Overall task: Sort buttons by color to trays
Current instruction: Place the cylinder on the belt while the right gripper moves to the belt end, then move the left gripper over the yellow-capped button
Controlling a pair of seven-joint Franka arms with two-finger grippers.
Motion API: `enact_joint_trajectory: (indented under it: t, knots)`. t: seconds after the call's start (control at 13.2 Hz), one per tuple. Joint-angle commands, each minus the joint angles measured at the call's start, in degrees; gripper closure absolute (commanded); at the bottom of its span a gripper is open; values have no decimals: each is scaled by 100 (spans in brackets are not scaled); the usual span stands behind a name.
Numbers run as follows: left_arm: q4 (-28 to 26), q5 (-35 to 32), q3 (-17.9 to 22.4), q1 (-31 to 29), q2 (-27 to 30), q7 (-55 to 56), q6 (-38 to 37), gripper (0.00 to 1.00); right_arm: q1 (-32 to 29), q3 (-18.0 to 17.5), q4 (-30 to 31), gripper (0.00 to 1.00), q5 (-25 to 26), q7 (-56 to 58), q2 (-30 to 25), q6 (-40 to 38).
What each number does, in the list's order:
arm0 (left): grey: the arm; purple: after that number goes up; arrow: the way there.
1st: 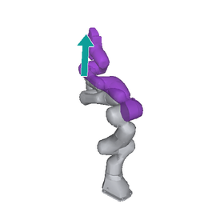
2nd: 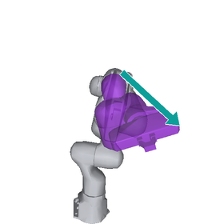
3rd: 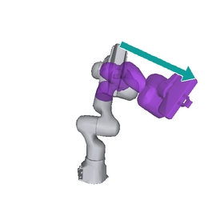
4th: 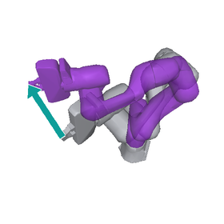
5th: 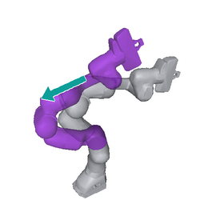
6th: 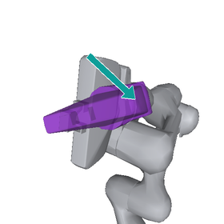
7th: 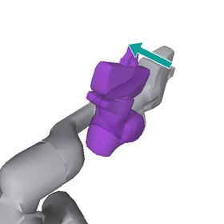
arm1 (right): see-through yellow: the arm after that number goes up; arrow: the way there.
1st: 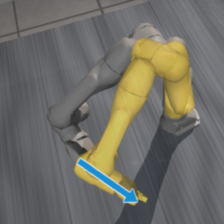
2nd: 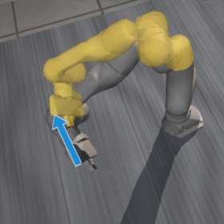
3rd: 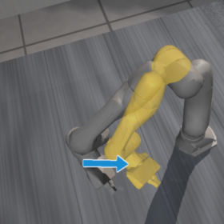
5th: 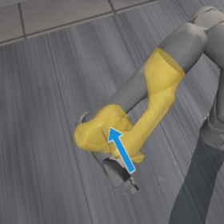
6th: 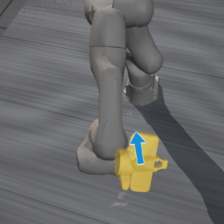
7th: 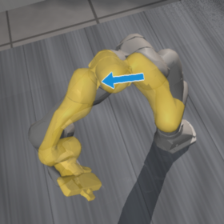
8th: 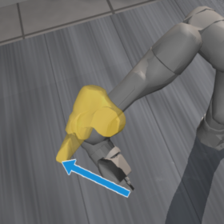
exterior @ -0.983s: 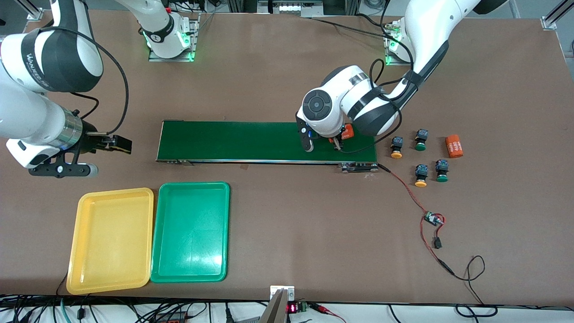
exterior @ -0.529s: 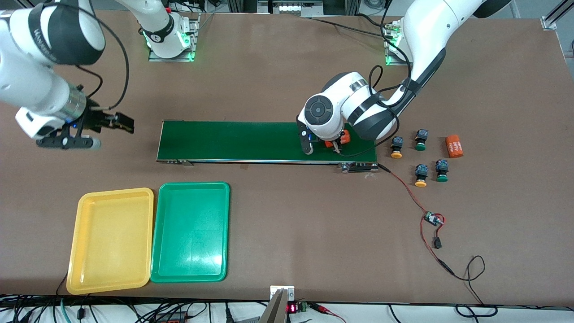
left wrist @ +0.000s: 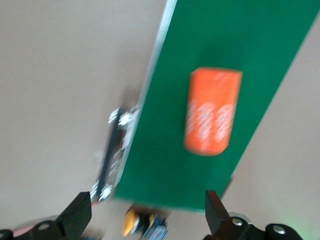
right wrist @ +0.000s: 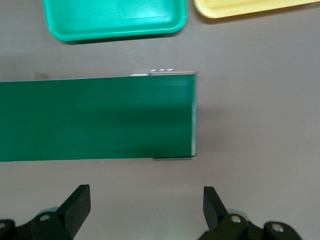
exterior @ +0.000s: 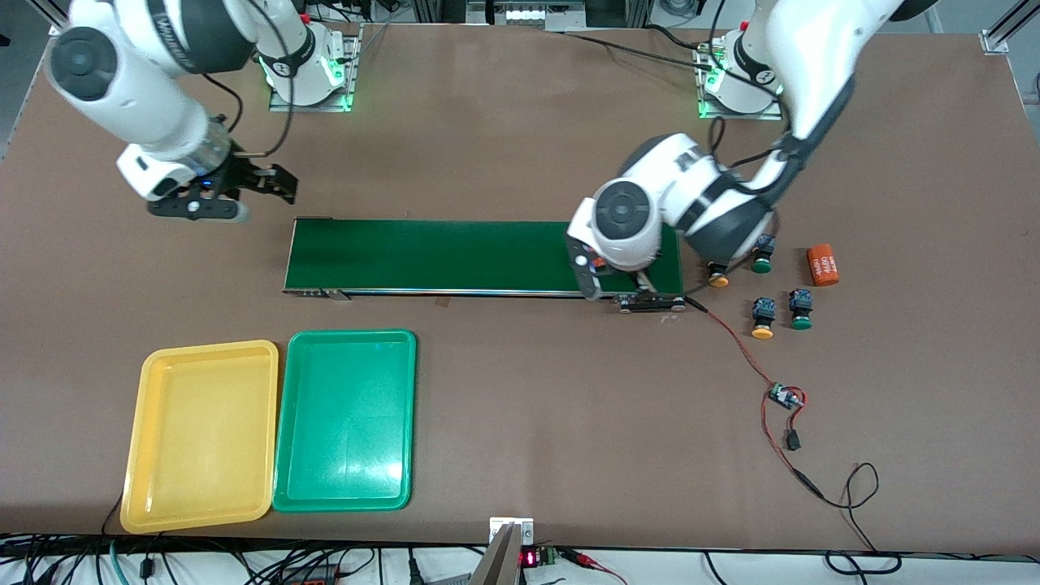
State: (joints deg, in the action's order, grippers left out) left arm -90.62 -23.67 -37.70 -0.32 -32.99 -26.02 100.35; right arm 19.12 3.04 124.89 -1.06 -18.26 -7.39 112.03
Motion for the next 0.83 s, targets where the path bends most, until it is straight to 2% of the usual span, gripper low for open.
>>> enact_joint_trajectory:
  t: [0.0,0.15,0.38,0.6,0.76]
  knots:
    - [-35,3,-35,-624,328,489,-147,0,284,3,-87,0,70,-283,289,205]
    - [79,3,-36,-1004,294,1245,-147,0,294,-5,-228,0,79,-196,475,284]
    - [97,-6,0,-1207,241,3316,-374,0,434,-85,-229,0,97,-204,598,923]
    - [79,-15,8,-1216,-127,5400,-393,0,522,-85,-246,0,123,-187,721,1251]
    - [79,-85,61,-1207,-330,5670,-384,0,531,-93,-237,0,481,-178,774,1233]
